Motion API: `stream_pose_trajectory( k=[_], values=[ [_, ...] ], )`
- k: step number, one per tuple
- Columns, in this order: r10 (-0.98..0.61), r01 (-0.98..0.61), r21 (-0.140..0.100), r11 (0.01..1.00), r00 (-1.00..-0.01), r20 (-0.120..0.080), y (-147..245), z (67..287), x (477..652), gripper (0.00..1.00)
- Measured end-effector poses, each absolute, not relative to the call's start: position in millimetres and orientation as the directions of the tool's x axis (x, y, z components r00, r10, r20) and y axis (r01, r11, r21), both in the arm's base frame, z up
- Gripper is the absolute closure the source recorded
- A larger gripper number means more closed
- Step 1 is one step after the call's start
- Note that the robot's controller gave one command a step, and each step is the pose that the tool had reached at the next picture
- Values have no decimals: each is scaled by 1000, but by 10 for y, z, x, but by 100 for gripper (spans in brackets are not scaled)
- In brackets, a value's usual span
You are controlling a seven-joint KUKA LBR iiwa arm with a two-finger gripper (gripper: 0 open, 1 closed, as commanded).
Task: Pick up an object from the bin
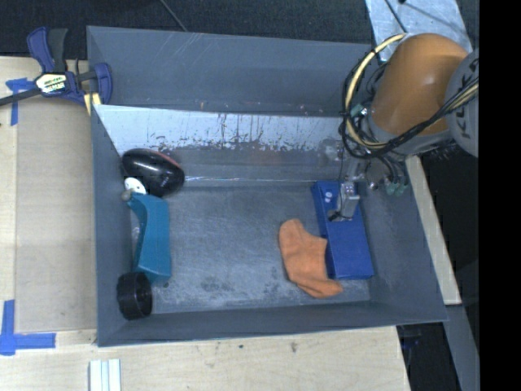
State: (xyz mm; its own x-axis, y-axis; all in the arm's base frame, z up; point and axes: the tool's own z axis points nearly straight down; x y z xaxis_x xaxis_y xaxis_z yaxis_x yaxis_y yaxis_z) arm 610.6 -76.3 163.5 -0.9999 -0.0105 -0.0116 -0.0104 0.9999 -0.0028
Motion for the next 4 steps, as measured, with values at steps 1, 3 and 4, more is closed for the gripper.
stream_pose_trajectory(
  k=[1,3,4],
  values=[
    [145,145,1,989,-989,-3,-643,1161,5778,0],
    [149,149,-1,989,-989,-3,-501,736,5322,100],
    [149,149,-1,989,-989,-3,-500,736,5322,100]
  ],
)
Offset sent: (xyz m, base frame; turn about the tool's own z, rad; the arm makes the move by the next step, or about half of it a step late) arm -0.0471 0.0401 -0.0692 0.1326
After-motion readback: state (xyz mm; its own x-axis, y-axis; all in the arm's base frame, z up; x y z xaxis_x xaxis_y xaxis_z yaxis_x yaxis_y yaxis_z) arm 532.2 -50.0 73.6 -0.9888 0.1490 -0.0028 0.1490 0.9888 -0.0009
